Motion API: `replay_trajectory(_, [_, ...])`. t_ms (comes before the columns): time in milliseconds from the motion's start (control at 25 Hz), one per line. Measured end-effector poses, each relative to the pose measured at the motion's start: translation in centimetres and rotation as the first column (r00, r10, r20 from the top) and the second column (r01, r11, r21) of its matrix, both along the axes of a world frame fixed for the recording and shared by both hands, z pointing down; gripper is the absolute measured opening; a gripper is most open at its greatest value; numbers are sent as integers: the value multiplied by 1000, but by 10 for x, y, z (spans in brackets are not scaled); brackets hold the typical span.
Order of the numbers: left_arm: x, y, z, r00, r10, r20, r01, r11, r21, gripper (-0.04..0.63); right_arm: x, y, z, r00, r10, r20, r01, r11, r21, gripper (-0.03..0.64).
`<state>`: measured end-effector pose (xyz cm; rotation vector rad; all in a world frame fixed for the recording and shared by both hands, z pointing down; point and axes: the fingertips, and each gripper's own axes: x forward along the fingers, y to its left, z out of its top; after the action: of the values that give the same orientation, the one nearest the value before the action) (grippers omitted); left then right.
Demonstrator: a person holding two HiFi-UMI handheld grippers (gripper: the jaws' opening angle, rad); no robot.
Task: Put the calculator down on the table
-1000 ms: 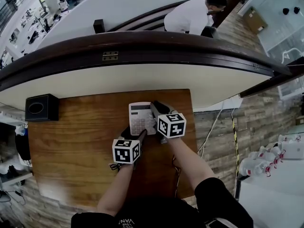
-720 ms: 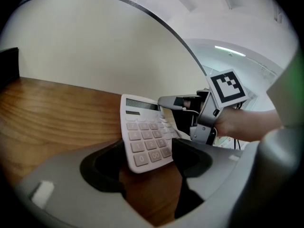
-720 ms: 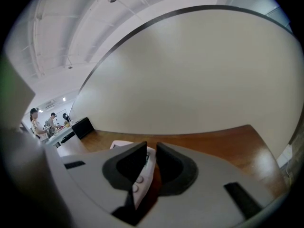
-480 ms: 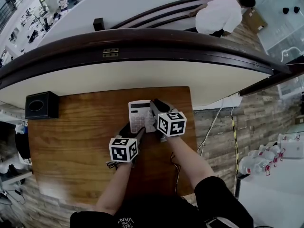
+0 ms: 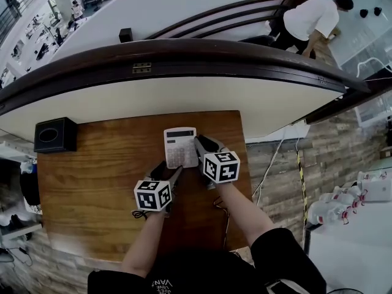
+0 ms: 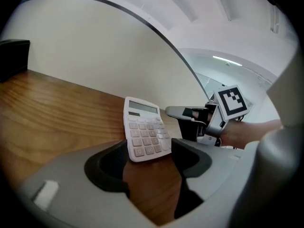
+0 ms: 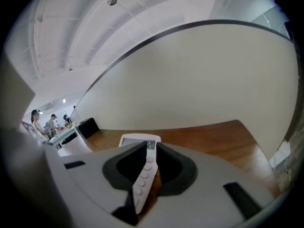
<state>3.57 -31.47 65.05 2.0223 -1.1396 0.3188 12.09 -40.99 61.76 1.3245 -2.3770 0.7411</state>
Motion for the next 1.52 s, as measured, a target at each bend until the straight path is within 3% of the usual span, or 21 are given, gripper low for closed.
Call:
replay_trajectory(240, [-18,12,-17,999,-27,23,25,997,78,252,4,36,-12,1000,-18,-18,18,999,29,56])
replay_trajectory(440, [-31,24,-35,997,-46,59,37,988,152,86,5,67,-18,1000,-18,-3,18,999,32,37])
replay_trajectory(600, [-35,38,-47,997,-51,63,38,982,187,19,7,90,-24,1000,-24,-1,24,999,38,31])
replay_trajectory(1040, [-26,91,-81,999,-30,-12,32,971,236,11,18,147,-59,999,-53,-11,54,994,90,26])
replay_trajectory(1520, [-23,159,-101,999,-33,31,23,958,286,12,30,225,-65,995,-100,-22,102,990,94,25])
